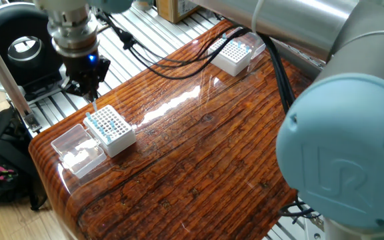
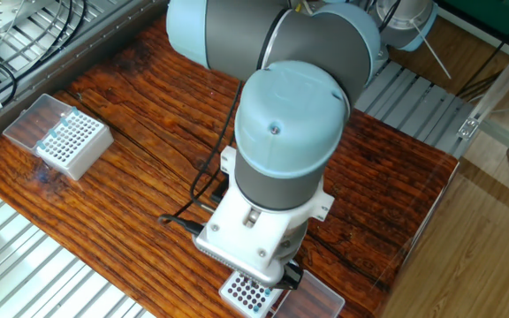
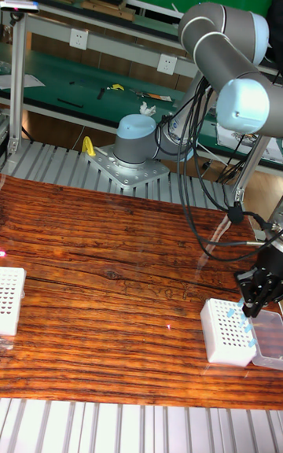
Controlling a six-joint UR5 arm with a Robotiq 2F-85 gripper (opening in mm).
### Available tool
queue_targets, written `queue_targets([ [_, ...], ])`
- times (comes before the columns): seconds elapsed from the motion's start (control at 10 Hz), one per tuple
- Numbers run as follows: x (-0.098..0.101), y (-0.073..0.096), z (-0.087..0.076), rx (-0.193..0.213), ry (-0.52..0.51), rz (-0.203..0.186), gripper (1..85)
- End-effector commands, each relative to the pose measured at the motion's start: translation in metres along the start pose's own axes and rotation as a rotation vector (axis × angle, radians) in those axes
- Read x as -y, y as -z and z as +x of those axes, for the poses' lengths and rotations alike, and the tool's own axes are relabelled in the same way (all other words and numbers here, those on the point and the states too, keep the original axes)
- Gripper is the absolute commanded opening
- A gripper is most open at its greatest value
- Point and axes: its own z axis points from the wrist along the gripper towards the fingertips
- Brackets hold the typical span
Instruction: Transfer all medium pipette tips from one holder to another
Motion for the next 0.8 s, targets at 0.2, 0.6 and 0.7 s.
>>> queue_targets([
  [0.2,-0.0019,-0.0064,0.0014,0.007,-0.003,-0.023,1.3],
  [0.6,0.0002,-0.002,0.0015,0.006,-0.001,-0.015,1.3],
  [0.7,0.0005,0.0005,0.0018,0.004,0.0,-0.013,1.3],
])
